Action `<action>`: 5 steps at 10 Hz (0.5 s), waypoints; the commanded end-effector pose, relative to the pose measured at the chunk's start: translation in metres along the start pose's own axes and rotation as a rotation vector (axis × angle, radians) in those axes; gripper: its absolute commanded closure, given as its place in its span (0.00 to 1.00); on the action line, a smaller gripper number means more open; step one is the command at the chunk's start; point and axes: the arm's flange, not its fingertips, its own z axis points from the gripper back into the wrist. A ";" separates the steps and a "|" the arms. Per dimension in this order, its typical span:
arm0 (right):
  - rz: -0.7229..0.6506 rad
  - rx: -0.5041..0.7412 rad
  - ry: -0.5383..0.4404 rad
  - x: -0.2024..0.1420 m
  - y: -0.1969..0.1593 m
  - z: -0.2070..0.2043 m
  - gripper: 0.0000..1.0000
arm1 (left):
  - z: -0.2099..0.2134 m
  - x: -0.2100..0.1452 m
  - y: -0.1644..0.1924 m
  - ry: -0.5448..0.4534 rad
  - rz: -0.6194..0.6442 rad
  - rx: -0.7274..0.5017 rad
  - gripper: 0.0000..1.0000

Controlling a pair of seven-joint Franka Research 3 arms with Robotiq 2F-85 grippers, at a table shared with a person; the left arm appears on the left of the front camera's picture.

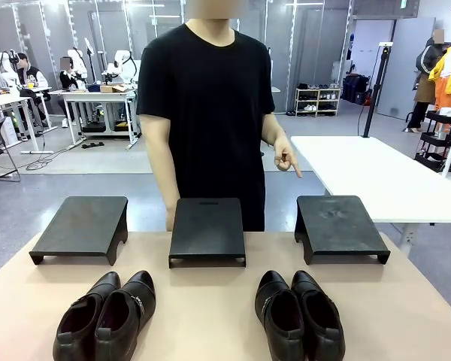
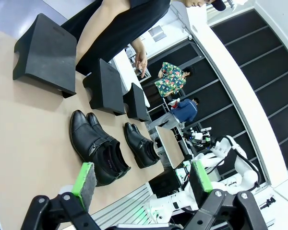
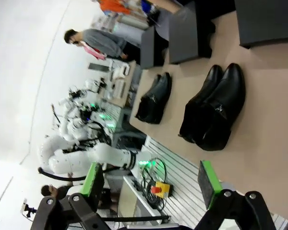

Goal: Place the shoes on the stand as instructed by the person.
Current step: Pick up one pair of Shoes and place it on the Shoes Stand indicated by the person.

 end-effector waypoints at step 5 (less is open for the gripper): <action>-0.126 -0.434 0.219 0.005 0.064 -0.174 0.00 | 0.000 0.000 0.000 -0.001 -0.016 -0.011 0.00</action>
